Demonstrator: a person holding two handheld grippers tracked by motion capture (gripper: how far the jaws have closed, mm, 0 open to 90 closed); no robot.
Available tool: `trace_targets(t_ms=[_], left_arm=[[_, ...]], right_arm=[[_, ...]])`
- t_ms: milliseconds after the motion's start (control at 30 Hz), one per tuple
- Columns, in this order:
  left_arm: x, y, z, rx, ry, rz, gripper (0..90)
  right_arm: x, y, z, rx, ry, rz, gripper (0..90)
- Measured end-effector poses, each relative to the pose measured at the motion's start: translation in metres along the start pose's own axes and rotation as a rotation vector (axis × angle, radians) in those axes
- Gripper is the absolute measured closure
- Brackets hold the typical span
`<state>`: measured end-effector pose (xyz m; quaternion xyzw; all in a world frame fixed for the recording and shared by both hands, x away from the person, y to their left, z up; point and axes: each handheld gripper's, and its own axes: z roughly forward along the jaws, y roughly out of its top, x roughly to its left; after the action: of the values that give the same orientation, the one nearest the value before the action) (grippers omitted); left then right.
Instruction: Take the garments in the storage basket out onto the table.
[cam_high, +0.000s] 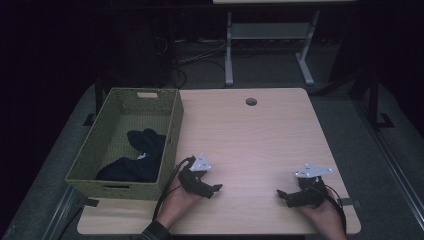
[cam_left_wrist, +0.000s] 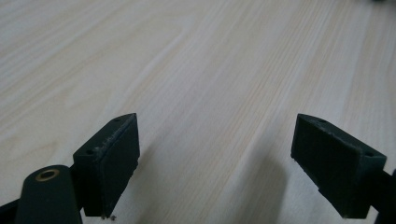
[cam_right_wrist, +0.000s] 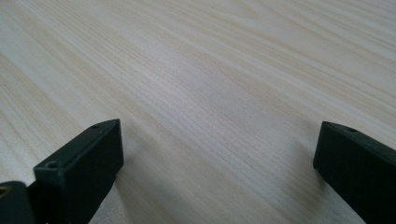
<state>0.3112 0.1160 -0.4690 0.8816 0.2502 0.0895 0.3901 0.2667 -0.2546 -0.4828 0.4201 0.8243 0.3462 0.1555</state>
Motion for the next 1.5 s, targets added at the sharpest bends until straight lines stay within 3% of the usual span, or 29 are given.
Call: trace_targets(t_ms=[133, 400, 867, 1500], left_arm=[[0.002, 0.001, -0.003, -0.034, -0.009, -0.017, 15.0], [0.002, 0.009, -0.006, -0.026, -0.001, 0.015, 15.1], [0.005, 0.016, -0.014, -0.047, -0.048, -0.017, 15.0], [0.007, 0.027, -0.022, -0.053, -0.049, -0.035, 15.0]], right_arm=[[0.000, 0.000, 0.000, 0.000, 0.000, 0.000, 1.3], [0.000, 0.000, 0.000, 0.000, 0.000, 0.000, 1.3], [0.000, 0.000, 0.000, 0.000, 0.000, 0.000, 1.3], [0.000, 0.000, 0.000, 0.000, 0.000, 0.000, 1.3]])
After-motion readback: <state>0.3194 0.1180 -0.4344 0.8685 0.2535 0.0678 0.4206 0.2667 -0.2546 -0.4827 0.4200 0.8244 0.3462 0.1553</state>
